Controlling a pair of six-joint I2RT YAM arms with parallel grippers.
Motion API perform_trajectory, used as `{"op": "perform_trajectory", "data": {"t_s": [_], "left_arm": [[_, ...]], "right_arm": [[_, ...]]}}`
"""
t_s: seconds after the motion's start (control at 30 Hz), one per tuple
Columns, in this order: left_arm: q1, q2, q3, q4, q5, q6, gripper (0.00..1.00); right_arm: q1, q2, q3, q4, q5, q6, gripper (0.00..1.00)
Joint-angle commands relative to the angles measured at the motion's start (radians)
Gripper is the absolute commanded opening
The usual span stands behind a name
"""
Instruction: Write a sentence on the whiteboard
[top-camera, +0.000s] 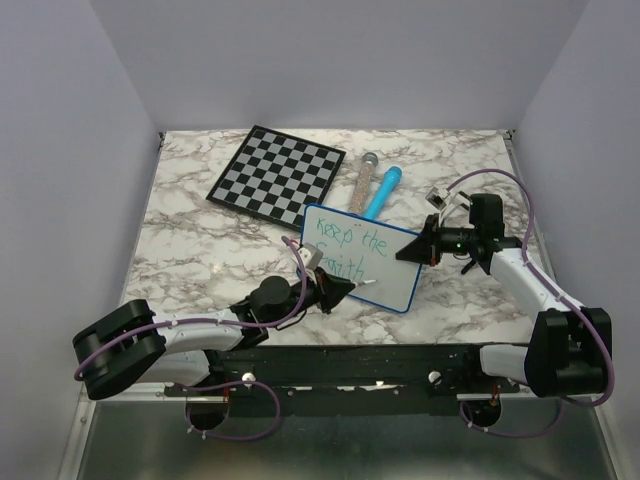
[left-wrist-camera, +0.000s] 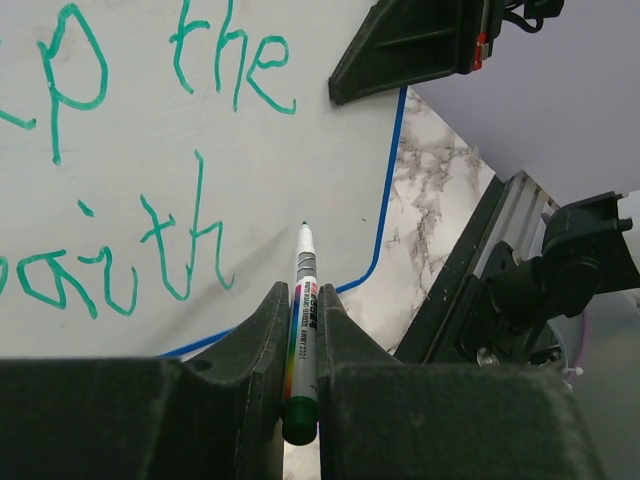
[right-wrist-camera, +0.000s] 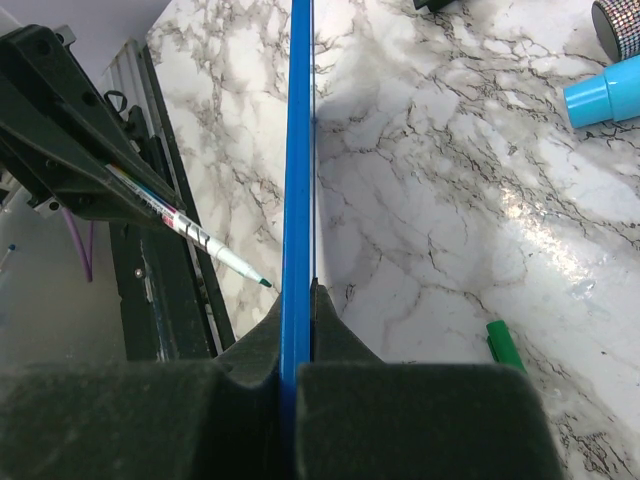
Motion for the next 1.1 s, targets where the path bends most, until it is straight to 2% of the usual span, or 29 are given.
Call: {"op": "perform_trajectory", "data": {"t_s": [0.0, 1.07], "left_arm": [[-0.006, -0.008, 0.008, 0.045, -0.044, 0.015, 0.00], [-0.020, -0.017, -0.006, 0.042, -0.093, 0.021, 0.00]], "right_arm": [[0.006, -0.008, 0.045, 0.024, -0.068, 0.006, 0.01], [0.005, -0.002, 0.042, 0.032, -0.065, 0.012, 0.01]]}}
